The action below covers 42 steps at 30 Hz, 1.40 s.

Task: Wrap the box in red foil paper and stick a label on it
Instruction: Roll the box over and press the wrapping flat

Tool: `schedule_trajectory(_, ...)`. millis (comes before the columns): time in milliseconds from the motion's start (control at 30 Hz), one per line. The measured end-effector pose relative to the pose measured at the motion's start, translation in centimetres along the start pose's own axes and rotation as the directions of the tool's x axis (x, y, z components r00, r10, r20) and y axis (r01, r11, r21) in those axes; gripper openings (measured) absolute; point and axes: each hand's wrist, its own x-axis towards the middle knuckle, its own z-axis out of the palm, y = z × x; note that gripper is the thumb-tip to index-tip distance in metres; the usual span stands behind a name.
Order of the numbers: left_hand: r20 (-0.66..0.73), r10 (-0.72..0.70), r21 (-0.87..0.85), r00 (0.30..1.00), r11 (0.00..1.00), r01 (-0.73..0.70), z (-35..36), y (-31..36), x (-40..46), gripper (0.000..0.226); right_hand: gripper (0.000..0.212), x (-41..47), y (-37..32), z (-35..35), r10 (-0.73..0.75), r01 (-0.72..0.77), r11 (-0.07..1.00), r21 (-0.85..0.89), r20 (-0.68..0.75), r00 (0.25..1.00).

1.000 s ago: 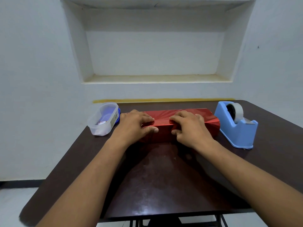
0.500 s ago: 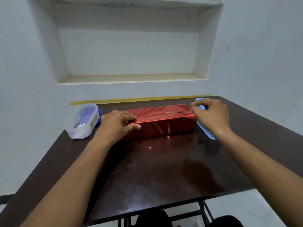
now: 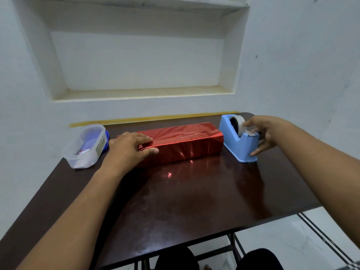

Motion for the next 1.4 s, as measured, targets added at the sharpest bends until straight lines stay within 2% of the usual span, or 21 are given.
schedule_trajectory(167, -0.011, -0.001, -0.006, 1.000, 1.000, 0.001, 0.1, 0.2, 0.0, 0.072, 0.017, 0.5, -0.6, -0.3, 0.039, -0.045, 0.997, 0.063, 0.095, 0.995)
schedule_trajectory(233, -0.014, 0.000, -0.024, 1.000, 1.000, 0.000, 0.1, 0.1, -0.1, 0.072, 0.013, 0.1, -1.0, -0.3, 0.030, -0.045, 0.990, 0.137, 0.106, 0.994)
schedule_trajectory(367, -0.021, 0.001, -0.041, 1.000, 0.999, -0.001, 0.3, 0.0, -0.1, 0.073, 0.014, -0.6, -1.0, -0.3, -0.049, 0.014, 0.953, 0.303, 0.108, 0.993)
schedule_trajectory(500, -0.020, 0.017, -0.034, 1.000, 0.999, -0.018, 0.5, -0.3, 0.0, 0.073, 0.016, -0.5, -0.1, -0.5, -0.133, 0.085, 0.924, 0.372, 0.107, 0.985)
schedule_trajectory(600, -0.023, 0.016, -0.035, 1.000, 0.999, -0.016, 0.5, -0.3, 0.0, 0.072, 0.014, -0.8, 0.5, -0.3, -0.150, 0.110, 0.927, 0.359, 0.087, 0.985)
schedule_trajectory(733, -0.027, 0.019, -0.034, 0.999, 0.999, -0.020, 0.6, -0.6, 0.1, 0.070, 0.021, -0.8, 0.6, -0.3, -0.113, 0.088, 0.964, 0.250, 0.085, 0.990)
schedule_trajectory(800, -0.028, 0.024, -0.037, 0.999, 0.999, -0.025, 0.7, -0.7, 0.1, 0.070, 0.017, -0.8, 0.8, -0.4, -0.102, 0.082, 0.978, 0.192, 0.100, 0.990)
schedule_trajectory(900, -0.031, 0.016, -0.039, 0.999, 0.999, -0.017, 0.7, -0.7, 0.1, 0.072, 0.020, -0.8, 0.8, -0.7, -0.123, 0.109, 0.980, 0.166, 0.078, 0.989)
schedule_trajectory(1000, -0.028, 0.019, -0.038, 0.999, 0.999, -0.021, 0.6, -0.7, 0.0, 0.072, 0.011, -1.2, 0.4, -0.9, -0.137, 0.115, 0.966, 0.232, 0.081, 0.987)
schedule_trajectory(1233, -0.039, 0.017, -0.044, 0.999, 0.999, -0.018, 0.7, -0.8, 0.0, 0.072, 0.004, -2.0, 0.4, -0.5, -0.156, 0.123, 0.920, 0.373, 0.060, 0.986)
schedule_trajectory(1333, -0.037, 0.019, -0.047, 0.999, 0.999, -0.021, 0.8, -0.8, 0.0, 0.072, 0.006, -1.6, 1.5, 0.1, -0.162, 0.132, 0.900, 0.415, 0.039, 0.986)
schedule_trajectory(1400, -0.041, 0.019, -0.055, 0.999, 0.998, -0.021, 0.8, -0.9, 0.0, 0.072, 0.015, -1.4, 2.0, 0.5, -0.166, 0.150, 0.881, 0.449, -0.005, 0.986)
